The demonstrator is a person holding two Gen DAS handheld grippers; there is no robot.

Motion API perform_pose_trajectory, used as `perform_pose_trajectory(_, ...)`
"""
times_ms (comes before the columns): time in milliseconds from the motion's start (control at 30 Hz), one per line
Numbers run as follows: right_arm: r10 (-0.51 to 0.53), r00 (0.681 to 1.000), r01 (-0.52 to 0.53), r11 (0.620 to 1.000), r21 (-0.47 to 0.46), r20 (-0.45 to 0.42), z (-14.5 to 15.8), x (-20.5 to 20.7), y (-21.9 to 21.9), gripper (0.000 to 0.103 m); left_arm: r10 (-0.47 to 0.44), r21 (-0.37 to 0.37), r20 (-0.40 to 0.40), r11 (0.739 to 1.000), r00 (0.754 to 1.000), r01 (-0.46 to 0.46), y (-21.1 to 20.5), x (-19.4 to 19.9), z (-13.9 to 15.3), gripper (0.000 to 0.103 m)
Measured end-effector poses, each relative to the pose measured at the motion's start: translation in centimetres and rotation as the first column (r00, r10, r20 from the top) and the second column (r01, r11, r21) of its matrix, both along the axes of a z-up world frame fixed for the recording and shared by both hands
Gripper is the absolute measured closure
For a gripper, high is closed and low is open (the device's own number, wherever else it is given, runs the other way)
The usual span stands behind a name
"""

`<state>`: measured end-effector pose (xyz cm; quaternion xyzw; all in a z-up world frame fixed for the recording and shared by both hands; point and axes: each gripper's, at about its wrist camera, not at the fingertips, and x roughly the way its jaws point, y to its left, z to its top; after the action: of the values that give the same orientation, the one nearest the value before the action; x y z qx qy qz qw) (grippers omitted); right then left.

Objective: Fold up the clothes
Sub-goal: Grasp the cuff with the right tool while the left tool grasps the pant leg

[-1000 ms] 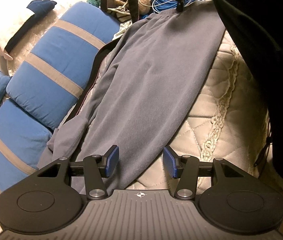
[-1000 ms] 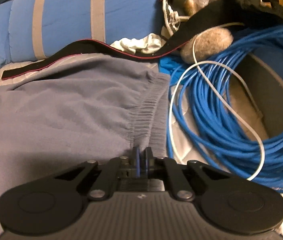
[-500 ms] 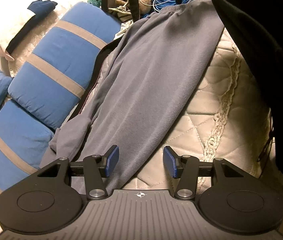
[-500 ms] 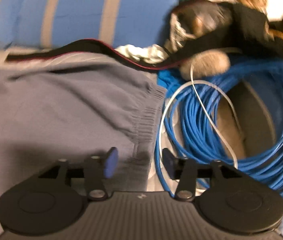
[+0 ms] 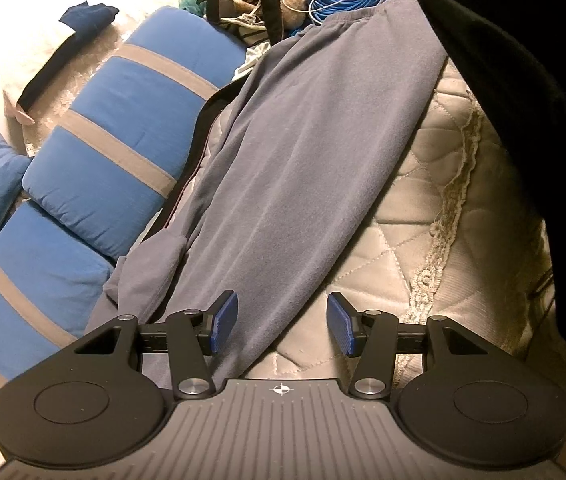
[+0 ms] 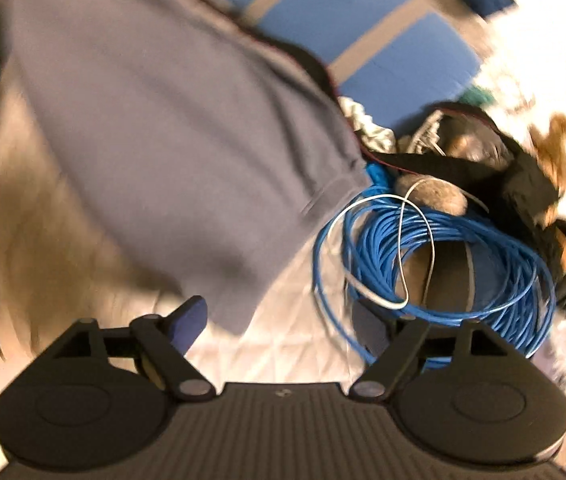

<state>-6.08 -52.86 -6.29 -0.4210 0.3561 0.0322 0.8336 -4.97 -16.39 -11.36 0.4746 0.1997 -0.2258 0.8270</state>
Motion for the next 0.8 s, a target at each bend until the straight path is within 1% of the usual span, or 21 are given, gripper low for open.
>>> perform_pose_trajectory(33, 0.015, 1.000, -0.015, 0.999, -0.050, 0.004, -1.0, -0.6, 0.3, 0.017, 0.001, -0.002, 0.005, 1.000, 1.000, -0.001, 0.0, 0.0, -0.1, 0.055)
perform_pose_trajectory(100, 0.058, 0.997, -0.050, 0.985, -0.165, 0.047, -2.9, -1.5, 1.0, 0.017, 0.003, -0.006, 0.016, 1.000, 1.000, -0.002, -0.1, -0.2, -0.2, 0.055)
perform_pose_trajectory(200, 0.136, 0.985, -0.092, 0.936, -0.340, 0.105, -5.9, -2.4, 2.3, 0.018, 0.006, -0.017, 0.036, 1.000, 0.999, -0.005, -0.2, -0.3, -0.4, 0.055)
perform_pose_trajectory(267, 0.181, 0.976, -0.113, 0.899, -0.422, 0.123, -7.8, -2.5, 3.1, 0.019, 0.008, -0.024, 0.051, 1.000, 0.999, -0.007, -0.1, -0.4, -0.6, 0.055)
perform_pose_trajectory(400, 0.251, 0.951, -0.126, 0.847, -0.517, 0.180, -10.2, -2.2, 4.0, 0.022, -0.004, -0.013, 0.090, 1.000, 0.996, 0.005, -0.2, -1.0, -1.0, 0.054)
perform_pose_trajectory(467, 0.274, 0.938, -0.122, 0.834, -0.538, 0.212, -10.8, -2.2, 4.5, 0.023, -0.006, -0.013, 0.101, 1.000, 0.995, 0.007, -0.3, -1.1, -1.1, 0.054)
perform_pose_trajectory(567, 0.299, 0.927, -0.125, 0.817, -0.562, 0.228, -11.3, -2.1, 4.8, 0.025, -0.014, -0.005, 0.120, 1.000, 0.993, 0.014, -0.5, -1.1, -1.3, 0.054)
perform_pose_trajectory(600, 0.307, 0.925, -0.133, 0.815, -0.564, 0.224, -11.4, -2.2, 4.7, 0.029, -0.018, 0.001, 0.128, 1.000, 0.992, 0.017, -0.6, -1.1, -1.4, 0.054)
perform_pose_trajectory(633, 0.312, 0.926, -0.145, 0.816, -0.560, 0.215, -11.4, -2.2, 4.6, 0.041, -0.021, 0.007, 0.136, 1.000, 0.991, 0.020, -0.7, -1.2, -1.5, 0.054)
perform_pose_trajectory(667, 0.313, 0.930, -0.163, 0.821, -0.548, 0.192, -11.3, -2.3, 4.5, 0.051, -0.024, 0.013, 0.143, 1.000, 0.989, 0.022, -0.8, -1.2, -1.6, 0.054)
perform_pose_trajectory(700, 0.312, 0.936, -0.181, 0.827, -0.532, 0.165, -11.1, -2.4, 4.5, 0.075, -0.029, 0.022, 0.152, 0.999, 0.988, 0.026, -0.9, -1.3, -1.7, 0.054)
perform_pose_trajectory(733, 0.310, 0.940, -0.198, 0.834, -0.516, 0.141, -10.8, -2.5, 4.4, 0.082, -0.034, 0.032, 0.161, 0.999, 0.986, 0.029, -0.9, -1.4, -1.9, 0.054)
perform_pose_trajectory(767, 0.309, 0.942, -0.207, 0.841, -0.500, 0.130, -10.4, -2.5, 4.4, 0.084, -0.039, 0.042, 0.170, 0.999, 0.985, 0.032, -1.0, -1.5, -2.0, 0.054)
perform_pose_trajectory(800, 0.305, 0.943, -0.206, 0.852, -0.482, 0.136, -9.6, -2.5, 4.2, 0.091, -0.044, 0.052, 0.178, 0.998, 0.983, 0.035, -1.2, -1.6, -2.1, 0.054)
